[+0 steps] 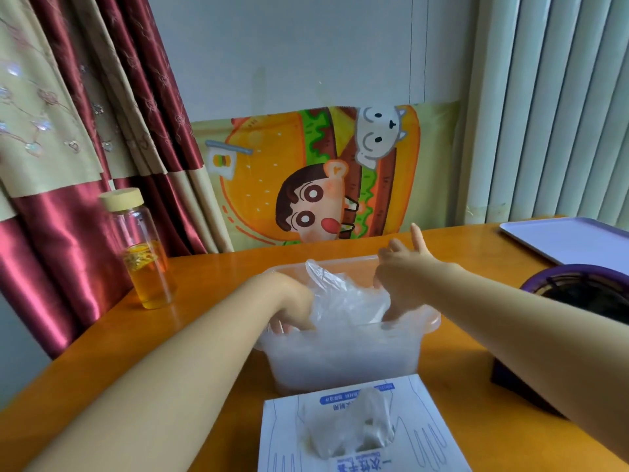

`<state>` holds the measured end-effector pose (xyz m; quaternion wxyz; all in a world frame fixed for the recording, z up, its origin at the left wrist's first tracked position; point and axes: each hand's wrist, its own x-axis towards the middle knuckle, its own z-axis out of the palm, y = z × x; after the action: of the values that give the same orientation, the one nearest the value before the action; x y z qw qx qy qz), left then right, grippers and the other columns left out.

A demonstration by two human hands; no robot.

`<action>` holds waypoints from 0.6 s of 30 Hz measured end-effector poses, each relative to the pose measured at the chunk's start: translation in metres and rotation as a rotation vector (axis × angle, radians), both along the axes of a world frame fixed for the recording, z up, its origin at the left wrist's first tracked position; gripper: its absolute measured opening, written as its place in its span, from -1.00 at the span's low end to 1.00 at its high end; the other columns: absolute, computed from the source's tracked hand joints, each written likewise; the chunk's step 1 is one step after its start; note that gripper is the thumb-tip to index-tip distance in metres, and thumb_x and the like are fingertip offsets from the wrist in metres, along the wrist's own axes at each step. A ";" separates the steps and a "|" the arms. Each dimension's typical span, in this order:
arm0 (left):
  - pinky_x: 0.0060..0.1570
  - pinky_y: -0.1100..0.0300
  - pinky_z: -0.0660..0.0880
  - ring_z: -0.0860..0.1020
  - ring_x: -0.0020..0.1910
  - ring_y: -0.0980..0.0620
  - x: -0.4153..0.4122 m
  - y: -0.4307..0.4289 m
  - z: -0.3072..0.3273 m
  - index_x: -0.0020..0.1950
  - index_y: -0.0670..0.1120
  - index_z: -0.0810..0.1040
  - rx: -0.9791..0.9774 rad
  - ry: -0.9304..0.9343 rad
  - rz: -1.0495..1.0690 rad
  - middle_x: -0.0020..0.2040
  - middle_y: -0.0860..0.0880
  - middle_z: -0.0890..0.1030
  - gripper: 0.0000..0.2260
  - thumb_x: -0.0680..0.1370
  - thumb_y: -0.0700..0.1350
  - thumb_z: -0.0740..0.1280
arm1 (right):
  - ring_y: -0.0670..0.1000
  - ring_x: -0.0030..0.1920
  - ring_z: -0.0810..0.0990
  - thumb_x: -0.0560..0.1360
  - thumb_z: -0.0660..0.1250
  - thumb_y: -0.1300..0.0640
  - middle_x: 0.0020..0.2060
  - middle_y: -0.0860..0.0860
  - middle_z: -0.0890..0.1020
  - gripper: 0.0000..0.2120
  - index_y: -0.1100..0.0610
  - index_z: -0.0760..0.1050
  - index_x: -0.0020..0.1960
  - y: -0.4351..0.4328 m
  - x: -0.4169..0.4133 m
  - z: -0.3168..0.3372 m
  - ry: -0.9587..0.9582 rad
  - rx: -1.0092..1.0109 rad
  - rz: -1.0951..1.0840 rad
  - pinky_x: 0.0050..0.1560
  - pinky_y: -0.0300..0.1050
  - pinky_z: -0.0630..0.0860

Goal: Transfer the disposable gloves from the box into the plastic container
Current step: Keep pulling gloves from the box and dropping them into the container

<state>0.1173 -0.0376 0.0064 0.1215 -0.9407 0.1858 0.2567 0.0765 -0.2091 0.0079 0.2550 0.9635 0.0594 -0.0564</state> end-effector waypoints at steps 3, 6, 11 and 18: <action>0.01 0.18 0.52 0.57 0.04 0.02 -0.012 0.009 0.019 0.43 -0.09 0.39 -0.128 -0.043 0.008 0.19 -0.03 0.61 -0.52 0.59 0.12 0.26 | 0.05 0.28 0.38 0.41 0.34 -0.26 0.18 -0.04 0.47 -0.49 -0.05 0.48 0.29 -0.002 -0.017 0.017 -0.177 0.295 0.122 0.37 0.22 0.16; 0.21 0.12 0.46 0.54 0.15 0.03 -0.025 0.025 0.031 0.47 -0.03 0.36 -0.238 -0.162 -0.024 0.21 0.02 0.61 -0.53 0.59 0.08 0.27 | -0.09 -0.04 0.58 0.48 0.37 -0.04 -0.06 -0.13 0.59 -0.76 -0.01 0.59 0.11 0.001 -0.042 0.025 -0.242 0.636 0.280 -0.06 -0.28 0.48; 0.09 0.24 0.43 0.50 0.11 0.13 -0.062 0.052 0.037 0.34 -0.01 0.52 -0.513 -0.375 -0.101 0.24 0.08 0.54 -0.69 0.59 -0.04 0.29 | -0.28 -0.20 0.53 0.49 0.37 -0.02 -0.13 -0.23 0.56 -0.81 -0.05 0.60 0.08 0.020 -0.094 0.017 -0.014 0.710 0.379 -0.18 -0.54 0.43; -0.12 0.37 0.47 0.58 -0.09 0.23 -0.112 0.056 -0.006 0.21 0.13 0.51 -0.666 -0.127 -0.115 0.06 0.19 0.58 -0.70 0.50 0.06 0.41 | -0.07 0.23 0.43 0.49 0.37 0.03 0.25 -0.14 0.47 -0.62 -0.14 0.45 0.29 0.046 -0.115 -0.028 0.053 0.513 0.480 0.24 -0.13 0.42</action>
<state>0.0058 0.0180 0.0005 -0.1665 -0.9308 0.3041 0.1158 -0.0387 -0.1632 -0.0197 0.0088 0.9529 0.3031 -0.0030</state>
